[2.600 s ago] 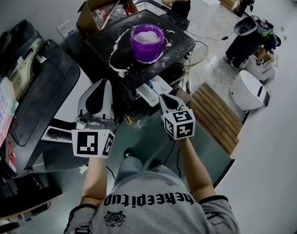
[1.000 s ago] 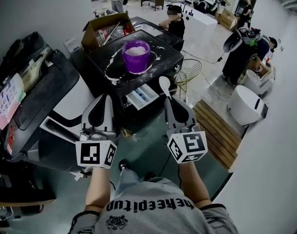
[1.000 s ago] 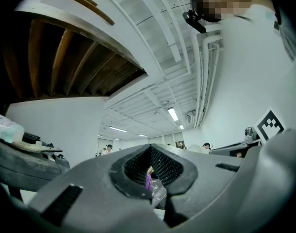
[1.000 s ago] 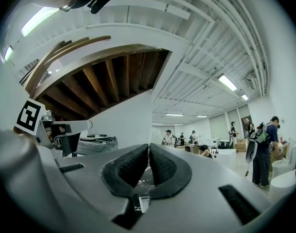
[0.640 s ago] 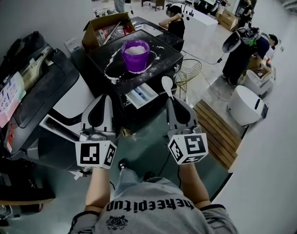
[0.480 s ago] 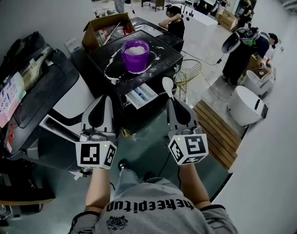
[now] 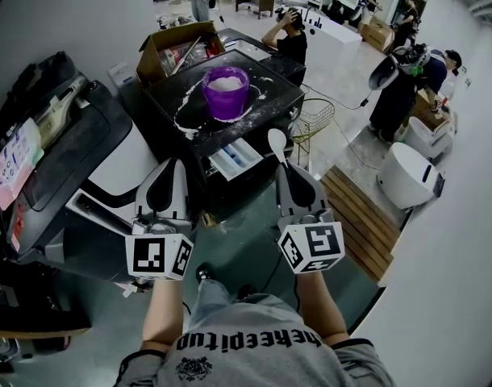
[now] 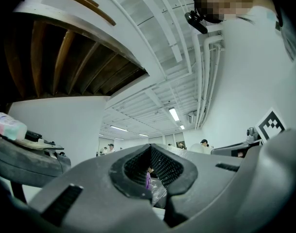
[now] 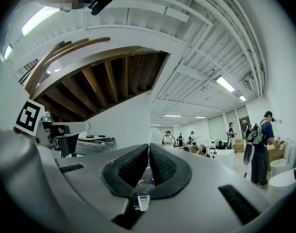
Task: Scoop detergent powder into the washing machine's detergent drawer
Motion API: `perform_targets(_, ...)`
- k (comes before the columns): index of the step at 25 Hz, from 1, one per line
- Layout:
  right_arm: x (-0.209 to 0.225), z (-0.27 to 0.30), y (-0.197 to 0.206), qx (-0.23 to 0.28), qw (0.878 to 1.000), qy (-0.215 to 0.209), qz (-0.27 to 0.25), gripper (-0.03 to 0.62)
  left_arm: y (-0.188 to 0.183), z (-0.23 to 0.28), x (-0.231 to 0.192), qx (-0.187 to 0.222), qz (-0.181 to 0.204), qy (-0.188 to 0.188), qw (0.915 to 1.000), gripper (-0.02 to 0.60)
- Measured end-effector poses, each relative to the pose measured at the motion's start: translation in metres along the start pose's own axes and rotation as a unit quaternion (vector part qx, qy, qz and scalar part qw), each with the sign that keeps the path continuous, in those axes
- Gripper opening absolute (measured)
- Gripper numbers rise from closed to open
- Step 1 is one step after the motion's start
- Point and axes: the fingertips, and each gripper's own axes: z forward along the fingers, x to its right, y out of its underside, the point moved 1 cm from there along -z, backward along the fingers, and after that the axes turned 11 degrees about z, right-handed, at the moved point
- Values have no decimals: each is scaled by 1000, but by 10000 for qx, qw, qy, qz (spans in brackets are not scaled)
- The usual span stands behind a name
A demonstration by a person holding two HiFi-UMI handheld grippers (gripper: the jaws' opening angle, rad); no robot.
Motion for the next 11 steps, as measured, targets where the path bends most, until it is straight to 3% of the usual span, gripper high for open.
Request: perform_targets(11,-4,4,2,-18,10000,-36,-61,6,3,1,-4,-15,-25,-22,10000,3)
